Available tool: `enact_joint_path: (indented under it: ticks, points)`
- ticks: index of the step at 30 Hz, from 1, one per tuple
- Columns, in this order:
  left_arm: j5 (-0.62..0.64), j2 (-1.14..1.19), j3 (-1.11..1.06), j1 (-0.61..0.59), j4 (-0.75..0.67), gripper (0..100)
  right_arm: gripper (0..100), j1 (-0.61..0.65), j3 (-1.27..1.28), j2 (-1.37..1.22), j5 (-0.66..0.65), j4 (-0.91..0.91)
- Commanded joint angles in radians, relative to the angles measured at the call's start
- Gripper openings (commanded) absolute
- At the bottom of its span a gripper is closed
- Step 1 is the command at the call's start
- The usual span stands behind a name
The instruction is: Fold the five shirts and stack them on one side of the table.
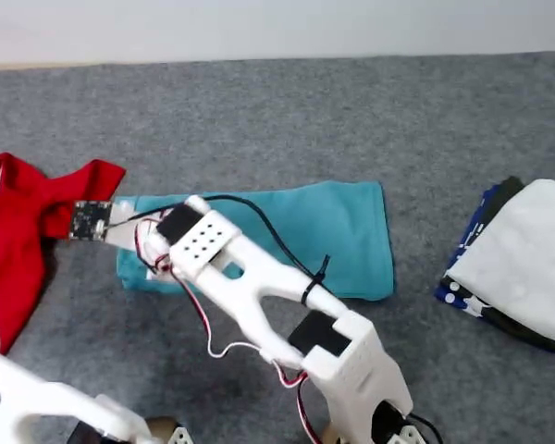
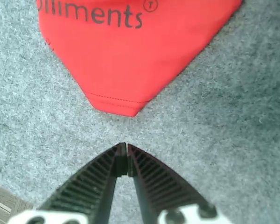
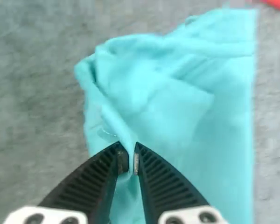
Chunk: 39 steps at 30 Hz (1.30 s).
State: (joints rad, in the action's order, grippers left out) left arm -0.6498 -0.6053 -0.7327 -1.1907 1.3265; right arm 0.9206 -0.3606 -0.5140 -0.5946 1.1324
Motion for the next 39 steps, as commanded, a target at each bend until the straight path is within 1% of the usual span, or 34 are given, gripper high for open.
enact_joint_path:
  ticks: [1,6,9,11,14,18,20,23,26,29,34,36,39]
  points:
    - [-0.009,-0.023,0.002,0.002,-0.015,1,1.0,-0.048,-0.023,0.044,-0.038,-0.077]
    - [-0.009,-0.023,0.002,0.002,-0.015,1,1.8,-0.102,-0.023,-0.022,-0.054,-0.139]
    - [-0.009,-0.023,0.002,0.002,-0.015,1,8.9,-0.130,-0.023,-0.042,-0.051,-0.148]
    - [-0.009,-0.025,-0.007,0.002,-0.015,1,14.4,-0.145,-0.023,-0.044,-0.012,-0.153]
    - [-0.009,-0.026,-0.024,0.002,-0.015,1,16.9,-0.170,-0.044,-0.053,0.069,-0.145]
    - [-0.009,-0.029,-0.024,0.002,-0.015,1,16.9,-0.220,-0.064,-0.079,0.095,-0.143]
    - [-0.009,-0.029,-0.021,0.002,-0.015,1,16.2,-0.232,-0.097,-0.077,0.095,-0.102]
    - [-0.009,-0.031,-0.019,0.002,-0.015,1,9.7,-0.216,-0.166,-0.047,0.097,0.004]
    - [-0.008,-0.031,-0.019,0.002,-0.015,1,0.6,-0.179,-0.212,-0.027,0.097,0.105]
    - [-0.006,-0.031,-0.016,0.002,-0.015,1,1.0,-0.150,-0.224,-0.021,0.097,0.209]
    - [-0.006,-0.031,-0.015,0.002,-0.015,1,1.0,-0.140,-0.209,-0.045,0.098,0.372]
    - [-0.006,-0.031,-0.015,0.002,-0.015,1,1.0,-0.153,-0.196,-0.076,0.098,0.406]
    - [-0.006,-0.031,-0.015,0.002,-0.015,1,1.0,-0.191,-0.187,-0.142,0.098,0.403]
